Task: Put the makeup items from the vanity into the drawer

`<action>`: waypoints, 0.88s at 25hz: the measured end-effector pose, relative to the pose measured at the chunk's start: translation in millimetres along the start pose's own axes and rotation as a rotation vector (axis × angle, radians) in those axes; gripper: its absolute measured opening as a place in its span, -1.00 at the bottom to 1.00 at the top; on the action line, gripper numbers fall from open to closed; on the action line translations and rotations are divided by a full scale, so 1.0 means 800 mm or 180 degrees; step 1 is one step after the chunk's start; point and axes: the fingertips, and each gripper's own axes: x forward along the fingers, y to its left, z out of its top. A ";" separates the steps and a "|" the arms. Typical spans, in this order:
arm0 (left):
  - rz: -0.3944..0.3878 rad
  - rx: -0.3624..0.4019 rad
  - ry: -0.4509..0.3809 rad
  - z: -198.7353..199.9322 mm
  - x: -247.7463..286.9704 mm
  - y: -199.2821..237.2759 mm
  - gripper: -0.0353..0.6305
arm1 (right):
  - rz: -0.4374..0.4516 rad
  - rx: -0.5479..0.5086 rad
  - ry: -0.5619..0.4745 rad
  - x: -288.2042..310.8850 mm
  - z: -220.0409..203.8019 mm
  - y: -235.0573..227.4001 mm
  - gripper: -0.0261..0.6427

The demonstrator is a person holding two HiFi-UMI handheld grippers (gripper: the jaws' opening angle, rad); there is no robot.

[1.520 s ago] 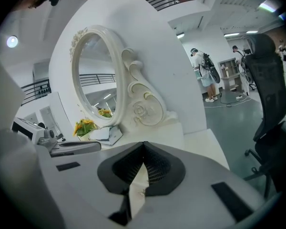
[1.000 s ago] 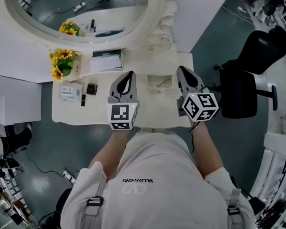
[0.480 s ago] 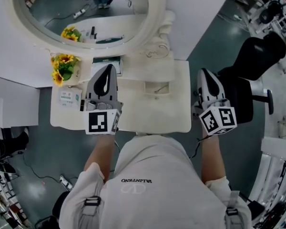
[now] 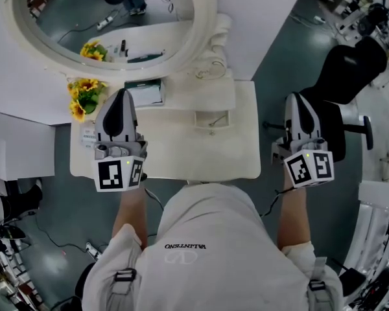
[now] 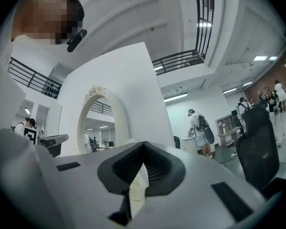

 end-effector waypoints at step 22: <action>-0.0044 -0.0086 0.0090 -0.015 -0.008 0.003 -0.88 | -0.0113 -0.0032 -0.0004 -0.005 0.008 -0.003 -0.89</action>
